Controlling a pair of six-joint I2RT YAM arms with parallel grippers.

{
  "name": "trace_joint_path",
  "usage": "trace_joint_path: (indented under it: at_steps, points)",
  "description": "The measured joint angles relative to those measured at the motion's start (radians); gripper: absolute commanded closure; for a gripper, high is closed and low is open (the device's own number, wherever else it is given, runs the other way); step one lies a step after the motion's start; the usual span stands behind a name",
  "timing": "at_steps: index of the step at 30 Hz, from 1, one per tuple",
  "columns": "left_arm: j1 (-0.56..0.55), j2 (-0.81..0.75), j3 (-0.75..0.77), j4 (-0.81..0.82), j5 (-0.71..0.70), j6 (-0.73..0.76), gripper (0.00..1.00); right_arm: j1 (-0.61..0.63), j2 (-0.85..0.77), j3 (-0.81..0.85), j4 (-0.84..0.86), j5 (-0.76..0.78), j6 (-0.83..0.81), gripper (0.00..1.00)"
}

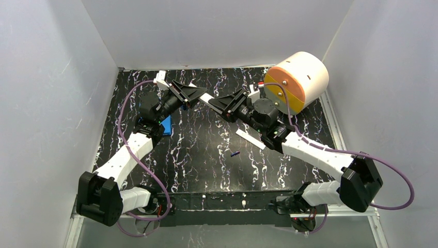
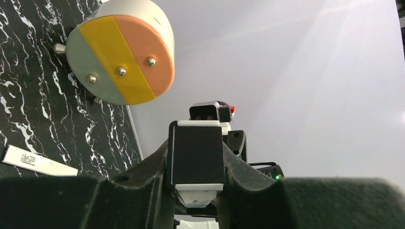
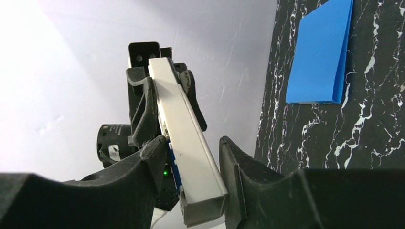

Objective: Load the batteries into the remote control
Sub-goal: Load the battery into the remote control.

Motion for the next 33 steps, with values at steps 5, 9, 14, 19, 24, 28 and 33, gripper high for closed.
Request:
trace_joint_path:
  at_steps: [5,9,14,19,24,28,33]
  points:
    - [0.000,0.000,0.000,-0.005,0.003,-0.030,0.99,0.000,-0.002,-0.026,0.047,0.000,-0.005,0.23]
    - [0.001,-0.003,0.000,0.005,0.002,-0.041,0.99,-0.003,-0.003,-0.037,0.050,0.004,-0.026,0.08]
    - [0.001,-0.006,-0.011,0.016,0.003,-0.040,0.99,-0.026,-0.043,-0.037,0.051,0.006,-0.079,0.06]
    - [0.001,-0.006,-0.031,0.017,0.003,-0.037,0.99,-0.045,-0.108,-0.038,0.056,0.003,-0.114,0.15]
    - [0.002,-0.006,-0.032,0.018,0.005,-0.036,0.99,-0.045,-0.111,-0.060,0.065,-0.004,-0.126,0.16]
    - [0.002,-0.005,-0.032,0.018,0.008,-0.035,0.99,-0.046,-0.109,-0.067,0.044,-0.024,-0.137,0.23]
    - [0.002,-0.005,-0.032,0.018,0.008,-0.035,0.99,-0.046,-0.109,-0.084,0.043,-0.043,-0.144,0.34]
